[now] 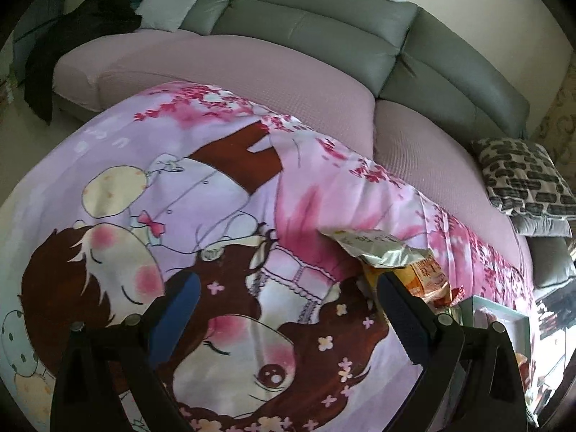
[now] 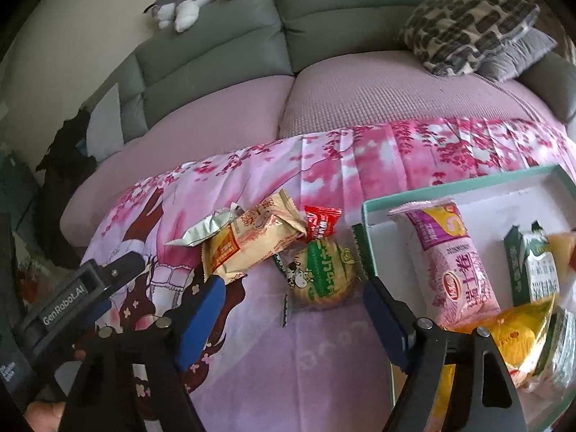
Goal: Organize snacks
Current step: 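Lower the right tool onto the round green-wrapped biscuit pack and close it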
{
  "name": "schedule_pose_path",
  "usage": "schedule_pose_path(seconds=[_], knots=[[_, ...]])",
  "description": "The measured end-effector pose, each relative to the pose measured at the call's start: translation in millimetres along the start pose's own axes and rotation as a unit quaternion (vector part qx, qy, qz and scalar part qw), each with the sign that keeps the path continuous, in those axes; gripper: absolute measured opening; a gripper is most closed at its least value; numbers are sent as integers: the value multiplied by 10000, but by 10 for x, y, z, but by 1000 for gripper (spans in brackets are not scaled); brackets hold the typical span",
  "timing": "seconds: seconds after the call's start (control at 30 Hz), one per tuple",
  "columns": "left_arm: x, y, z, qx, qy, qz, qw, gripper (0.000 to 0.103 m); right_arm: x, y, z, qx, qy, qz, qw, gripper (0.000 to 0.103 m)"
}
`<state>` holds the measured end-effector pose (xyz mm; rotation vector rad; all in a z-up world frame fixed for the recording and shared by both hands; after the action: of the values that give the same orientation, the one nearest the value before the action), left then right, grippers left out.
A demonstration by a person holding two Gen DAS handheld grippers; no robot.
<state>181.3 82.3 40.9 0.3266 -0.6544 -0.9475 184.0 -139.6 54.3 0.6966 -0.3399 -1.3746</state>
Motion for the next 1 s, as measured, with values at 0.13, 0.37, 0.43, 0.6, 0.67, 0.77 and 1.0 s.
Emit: schedule_pose_path(seconds=[0.13, 0.37, 0.43, 0.6, 0.67, 0.77, 1.0], knots=[[33, -25, -67, -211, -149, 18, 9997, 98, -78, 15, 0, 53, 77, 241, 9997, 75], [-2, -39, -122, -261, -63, -29, 9996, 98, -190, 47, -233, -220, -178, 672, 9973, 75], [-24, -33, -123, -242, 19, -79, 9997, 98, -200, 48, -322, -342, -243, 752, 9963, 75], [-72, -43, -148, -337, 35, -50, 9994, 98, -225, 85, -390, -388, -425, 908, 9942, 75], [-78, -51, -152, -361, 44, -54, 9993, 98, -208, 102, -429, -434, -488, 917, 9936, 75], [-77, -55, -138, -365, 42, -65, 9993, 98, -187, 114, -467, -494, -581, 907, 9929, 75], [-106, -85, -117, -430, -3, -27, 9991, 98, -167, 113, -490, -494, -745, 925, 9917, 75]])
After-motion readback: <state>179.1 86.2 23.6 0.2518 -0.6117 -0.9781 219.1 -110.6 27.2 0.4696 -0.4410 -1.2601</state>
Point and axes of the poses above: each gripper's, at about its wrist camera, not at the fingertips, and z roughly against the way its jaws point, x to its right, y to its top, the point moved 1 cm from there along -z, roughly the way its jaws point, and after that the axes turned 7 degrees about z, right-handed, at the moved point
